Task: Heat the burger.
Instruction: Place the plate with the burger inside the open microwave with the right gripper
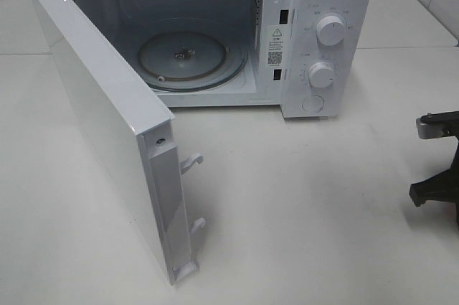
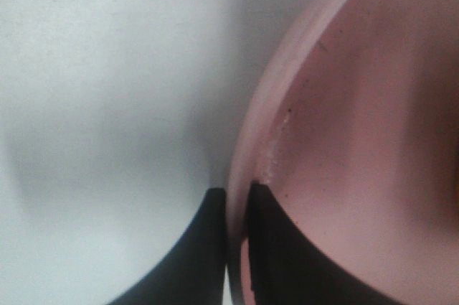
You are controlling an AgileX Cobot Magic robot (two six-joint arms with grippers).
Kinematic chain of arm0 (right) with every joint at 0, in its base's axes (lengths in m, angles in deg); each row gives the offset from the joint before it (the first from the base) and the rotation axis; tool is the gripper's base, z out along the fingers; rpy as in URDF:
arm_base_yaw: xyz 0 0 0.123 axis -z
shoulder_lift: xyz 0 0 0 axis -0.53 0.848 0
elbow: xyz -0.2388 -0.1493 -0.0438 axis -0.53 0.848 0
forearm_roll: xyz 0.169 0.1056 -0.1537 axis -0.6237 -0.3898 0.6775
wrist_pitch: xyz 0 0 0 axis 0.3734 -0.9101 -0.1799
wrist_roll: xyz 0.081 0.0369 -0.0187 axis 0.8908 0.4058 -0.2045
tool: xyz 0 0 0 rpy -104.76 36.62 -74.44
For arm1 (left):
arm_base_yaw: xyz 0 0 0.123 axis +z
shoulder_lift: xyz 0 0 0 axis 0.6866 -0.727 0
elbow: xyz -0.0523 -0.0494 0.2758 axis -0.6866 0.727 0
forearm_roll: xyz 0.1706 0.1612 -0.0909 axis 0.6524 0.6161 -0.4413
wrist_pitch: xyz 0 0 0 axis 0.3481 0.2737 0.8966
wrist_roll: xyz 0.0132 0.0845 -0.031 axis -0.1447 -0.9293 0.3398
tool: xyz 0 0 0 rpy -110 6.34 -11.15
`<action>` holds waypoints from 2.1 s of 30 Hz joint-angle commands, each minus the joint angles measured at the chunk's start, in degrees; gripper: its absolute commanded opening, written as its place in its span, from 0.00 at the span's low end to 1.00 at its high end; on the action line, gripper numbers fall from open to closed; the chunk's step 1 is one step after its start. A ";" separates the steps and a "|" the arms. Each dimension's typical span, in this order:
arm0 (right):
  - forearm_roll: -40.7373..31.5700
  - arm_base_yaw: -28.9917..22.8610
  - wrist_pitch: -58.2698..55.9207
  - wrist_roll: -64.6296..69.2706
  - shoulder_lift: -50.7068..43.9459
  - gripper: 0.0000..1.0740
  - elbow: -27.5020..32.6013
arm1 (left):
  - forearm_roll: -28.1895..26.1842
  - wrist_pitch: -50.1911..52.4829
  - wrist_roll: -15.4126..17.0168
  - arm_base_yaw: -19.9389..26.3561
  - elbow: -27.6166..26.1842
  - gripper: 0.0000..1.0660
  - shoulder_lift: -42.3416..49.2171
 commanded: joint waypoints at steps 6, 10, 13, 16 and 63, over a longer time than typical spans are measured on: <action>-0.80 0.06 -0.06 0.17 0.06 0.00 -0.17 | -0.23 0.97 0.00 -0.40 -0.06 0.94 0.92; -0.80 0.06 -0.29 0.17 -0.23 0.00 -0.17 | -0.23 0.97 0.00 -0.40 -0.06 0.94 0.92; -0.69 0.06 -0.46 0.69 -0.69 0.00 -0.17 | -0.23 0.97 0.00 -0.40 -0.06 0.94 0.92; -0.34 0.06 -0.92 1.49 -1.20 0.00 -0.23 | -0.23 0.97 0.00 -0.40 -0.06 0.94 0.92; 13.29 -17.30 -18.91 8.77 -16.73 0.00 -0.23 | -0.23 0.97 0.00 -0.40 -0.06 0.94 0.92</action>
